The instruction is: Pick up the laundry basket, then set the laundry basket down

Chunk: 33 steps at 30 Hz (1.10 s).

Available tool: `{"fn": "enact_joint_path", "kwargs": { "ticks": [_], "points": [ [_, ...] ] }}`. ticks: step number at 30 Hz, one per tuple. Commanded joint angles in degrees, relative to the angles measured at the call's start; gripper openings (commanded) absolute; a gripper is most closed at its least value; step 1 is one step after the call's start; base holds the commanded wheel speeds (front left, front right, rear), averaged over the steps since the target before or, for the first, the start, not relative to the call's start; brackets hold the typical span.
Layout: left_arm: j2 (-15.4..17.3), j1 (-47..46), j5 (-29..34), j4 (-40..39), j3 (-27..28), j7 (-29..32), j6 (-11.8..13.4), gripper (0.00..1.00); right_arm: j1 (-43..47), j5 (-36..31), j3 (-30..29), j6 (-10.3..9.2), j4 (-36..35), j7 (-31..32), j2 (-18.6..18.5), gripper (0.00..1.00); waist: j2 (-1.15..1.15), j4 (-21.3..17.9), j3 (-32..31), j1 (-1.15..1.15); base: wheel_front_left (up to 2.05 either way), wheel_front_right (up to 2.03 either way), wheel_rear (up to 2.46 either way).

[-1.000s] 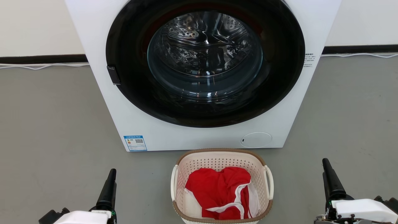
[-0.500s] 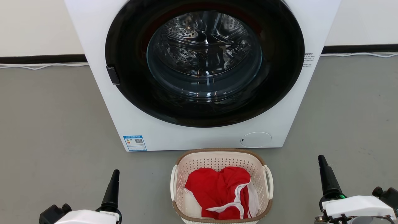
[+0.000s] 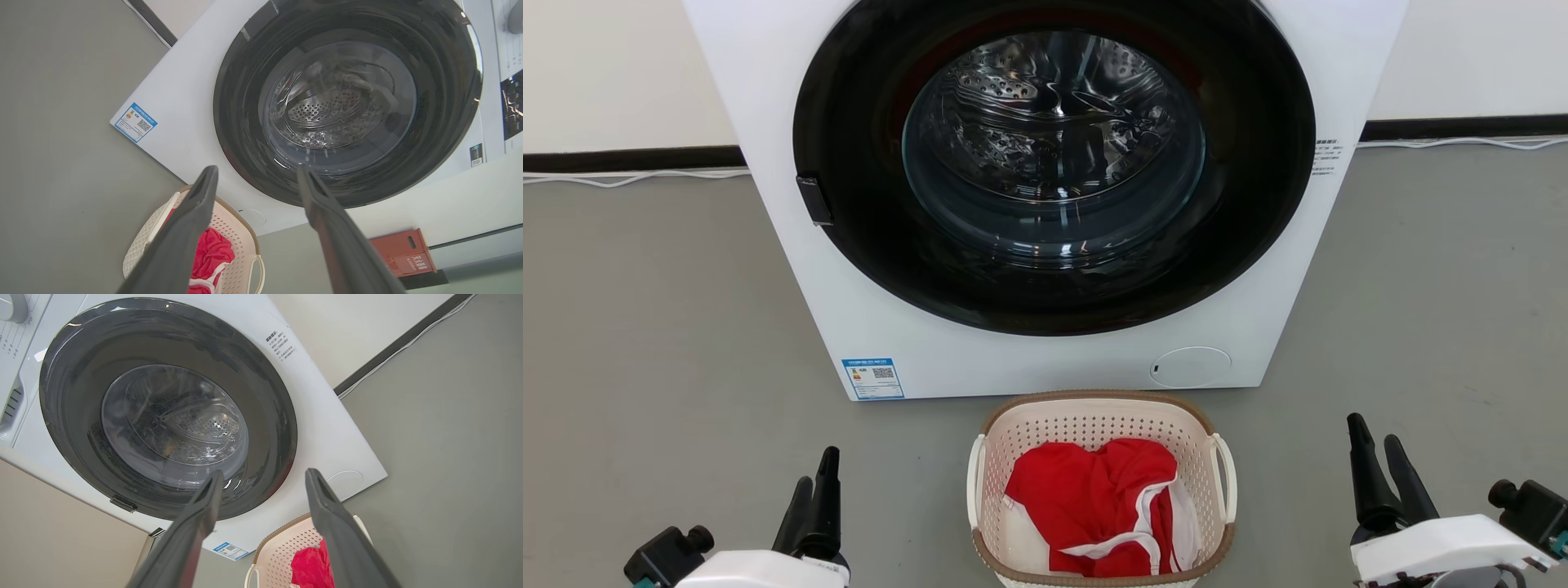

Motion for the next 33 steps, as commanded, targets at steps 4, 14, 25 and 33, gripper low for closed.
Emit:
{"fn": "enact_joint_path", "kwargs": {
  "ticks": [4,14,25,33],
  "points": [
    [0.6,-1.0,5.0,-1.4,0.8,-1.3,0.2,1.00,-1.8,-5.0,0.9,0.24,-0.5,-1.7,-1.2,1.00,0.00,-0.1,0.0,0.00,0.00,0.00,0.00],
    [0.7,-0.2,13.0,-1.0,1.4,-3.1,0.3,1.00,-1.8,-13.0,1.0,0.27,0.8,-3.3,-1.6,1.00,0.00,-0.2,-0.2,0.00,0.00,0.00,0.00],
    [0.8,0.5,21.4,-0.8,1.8,-4.9,0.3,1.00,-1.6,-21.5,1.3,0.31,1.8,-5.2,-2.0,1.00,0.00,-0.5,-0.3,0.00,0.00,0.00,0.00],
    [0.8,0.8,28.3,-1.2,2.4,-6.6,0.4,1.00,-1.3,-29.0,1.6,0.35,1.9,-6.9,-1.9,1.00,0.00,-0.7,-0.2,0.00,0.00,0.00,0.00]
  ]
}}
